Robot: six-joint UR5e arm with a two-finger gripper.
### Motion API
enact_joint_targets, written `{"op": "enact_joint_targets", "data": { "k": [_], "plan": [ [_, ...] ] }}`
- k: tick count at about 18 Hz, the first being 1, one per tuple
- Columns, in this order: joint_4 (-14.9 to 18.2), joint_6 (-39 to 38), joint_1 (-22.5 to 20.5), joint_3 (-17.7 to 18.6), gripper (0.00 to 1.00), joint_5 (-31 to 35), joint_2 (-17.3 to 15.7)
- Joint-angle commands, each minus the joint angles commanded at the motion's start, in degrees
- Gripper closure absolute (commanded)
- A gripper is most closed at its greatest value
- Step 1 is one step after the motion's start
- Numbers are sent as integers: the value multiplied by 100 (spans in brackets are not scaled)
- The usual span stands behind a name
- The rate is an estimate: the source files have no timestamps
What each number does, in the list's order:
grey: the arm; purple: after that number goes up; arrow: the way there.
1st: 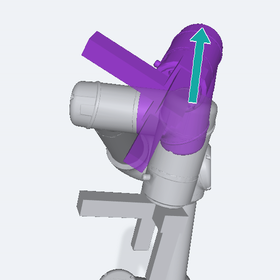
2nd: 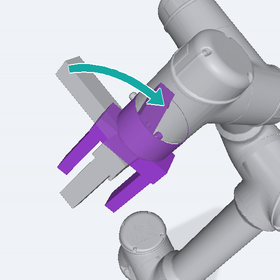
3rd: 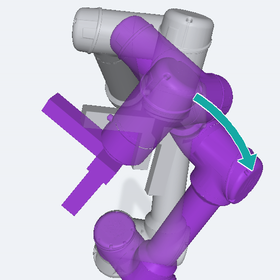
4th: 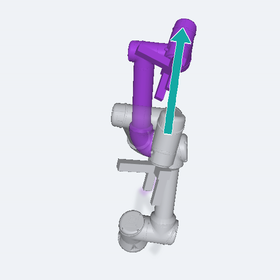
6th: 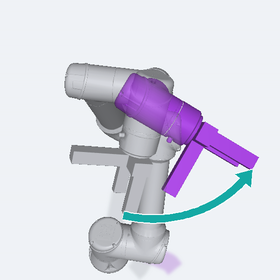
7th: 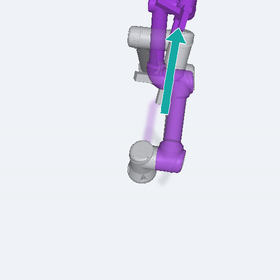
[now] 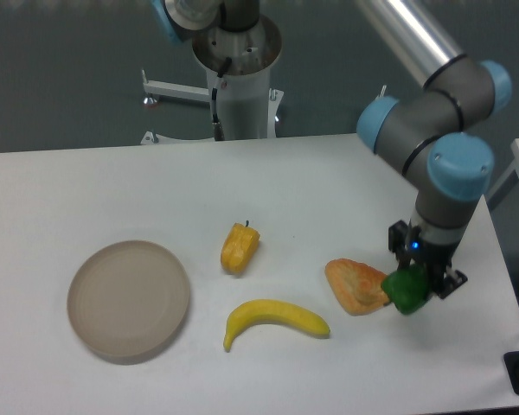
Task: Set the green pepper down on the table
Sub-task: 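Lift the green pepper and carry it past the bread slice, then lower the green pepper onto the table beside the bread slice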
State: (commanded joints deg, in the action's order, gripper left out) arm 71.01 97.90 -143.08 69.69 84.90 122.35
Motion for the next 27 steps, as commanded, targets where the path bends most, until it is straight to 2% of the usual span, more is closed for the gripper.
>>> {"op": "enact_joint_targets", "data": {
  "k": [2, 4, 10, 14, 17, 27],
  "plan": [
    [26, 255, -157, 297, 59, -131, -62],
    [18, 562, -316, 649, 59, -281, -281],
    [0, 766, -651, 1494, 60, -940, -589],
    [9, 766, -668, 1775, 60, -976, -651],
    [-35, 740, -660, 1969, 59, -976, -835],
    [-88, 660, -677, 2391, 59, -1327, -836]
  ]
}}
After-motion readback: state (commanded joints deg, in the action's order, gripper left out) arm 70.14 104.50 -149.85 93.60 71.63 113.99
